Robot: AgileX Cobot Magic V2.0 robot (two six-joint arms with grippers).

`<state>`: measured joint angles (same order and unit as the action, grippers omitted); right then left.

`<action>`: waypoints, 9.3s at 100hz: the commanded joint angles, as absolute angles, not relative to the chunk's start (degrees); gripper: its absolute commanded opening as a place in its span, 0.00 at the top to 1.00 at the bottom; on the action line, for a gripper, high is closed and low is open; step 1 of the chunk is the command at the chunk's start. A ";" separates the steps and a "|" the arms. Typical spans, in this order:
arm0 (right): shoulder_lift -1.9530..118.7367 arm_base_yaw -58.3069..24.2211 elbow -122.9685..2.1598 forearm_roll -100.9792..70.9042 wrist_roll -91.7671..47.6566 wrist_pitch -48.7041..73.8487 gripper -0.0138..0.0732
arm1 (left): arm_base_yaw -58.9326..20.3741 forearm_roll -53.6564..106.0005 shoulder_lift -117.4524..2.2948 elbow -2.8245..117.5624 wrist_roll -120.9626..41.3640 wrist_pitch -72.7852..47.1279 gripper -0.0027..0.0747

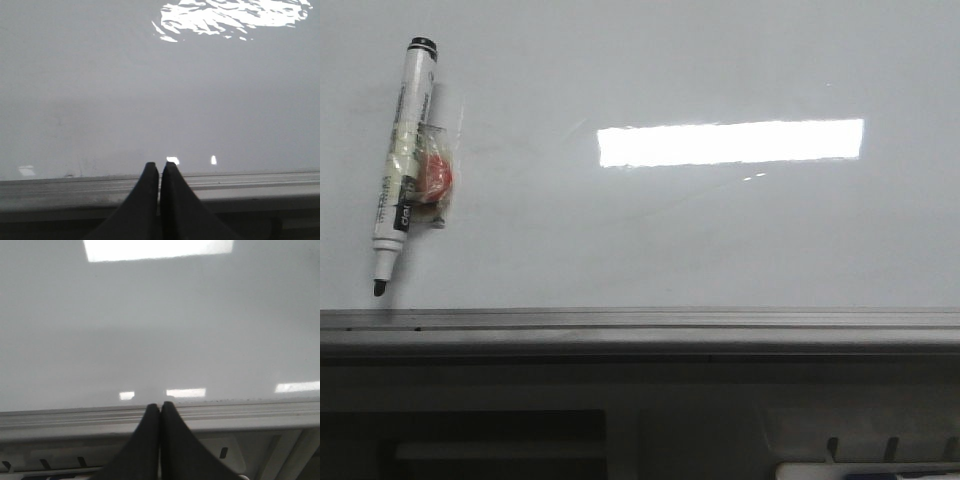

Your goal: Write number 3 on whiteboard

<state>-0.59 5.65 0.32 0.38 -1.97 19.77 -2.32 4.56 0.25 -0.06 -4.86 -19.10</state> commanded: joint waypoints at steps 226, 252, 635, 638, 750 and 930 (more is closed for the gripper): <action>8.77 5.83 -7.14 -10.01 -2.15 12.01 0.91 | -2.23 3.71 -8.76 14.37 -4.31 -14.31 0.99; 14.11 5.83 -10.72 -10.18 -2.15 15.10 0.91 | -2.34 3.94 -12.32 16.68 -4.31 -14.29 0.98; 52.24 -49.08 -40.52 -27.29 -46.78 18.17 0.41 | -44.58 -34.75 -53.55 20.59 -7.40 17.73 0.99; 53.09 -50.01 -40.73 -27.29 -46.78 17.11 0.40 | -44.58 -35.13 -53.55 20.59 -7.40 17.73 0.99; 66.35 -55.30 -50.20 -27.29 -46.78 14.33 0.91 | -44.58 -34.09 -53.13 20.49 -7.40 17.73 0.72; 73.24 -34.07 -65.54 -30.36 -44.77 26.03 0.91 | -29.22 -2.76 -41.09 20.49 -7.40 13.39 0.99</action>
